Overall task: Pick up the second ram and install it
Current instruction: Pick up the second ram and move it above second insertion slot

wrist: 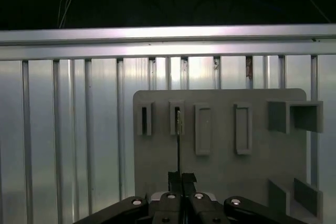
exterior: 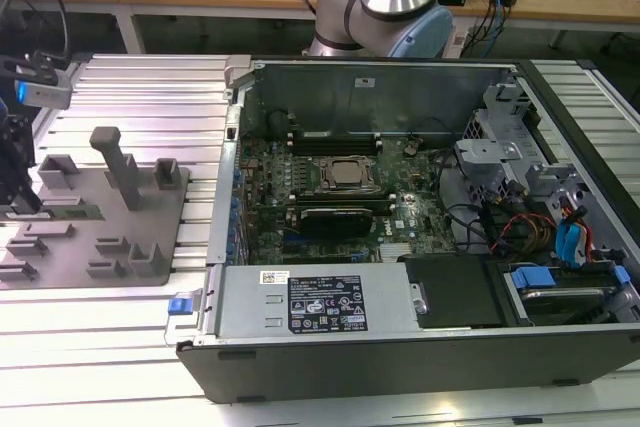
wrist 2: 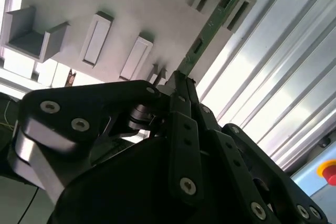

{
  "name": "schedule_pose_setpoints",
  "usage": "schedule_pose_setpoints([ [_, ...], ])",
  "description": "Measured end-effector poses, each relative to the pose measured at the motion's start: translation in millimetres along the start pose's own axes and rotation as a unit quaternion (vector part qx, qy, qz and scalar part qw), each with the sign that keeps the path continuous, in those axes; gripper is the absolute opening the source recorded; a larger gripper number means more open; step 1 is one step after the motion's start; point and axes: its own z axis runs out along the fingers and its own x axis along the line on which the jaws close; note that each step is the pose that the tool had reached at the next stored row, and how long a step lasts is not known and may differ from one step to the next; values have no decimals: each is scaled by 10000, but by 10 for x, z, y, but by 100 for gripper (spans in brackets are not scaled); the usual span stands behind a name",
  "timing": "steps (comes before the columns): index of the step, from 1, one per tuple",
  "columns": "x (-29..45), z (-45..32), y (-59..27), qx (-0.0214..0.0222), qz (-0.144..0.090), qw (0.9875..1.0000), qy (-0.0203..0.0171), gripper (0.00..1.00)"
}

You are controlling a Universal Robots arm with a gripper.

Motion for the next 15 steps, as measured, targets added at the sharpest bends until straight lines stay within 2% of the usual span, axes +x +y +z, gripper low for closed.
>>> schedule_pose_setpoints([
  [7,-5,-181,-1,0,1,10000,0,9],
  [10,-16,-324,-2,0,0,10000,1,9],
  [15,-40,-489,-2,0,1,10000,3,9],
])
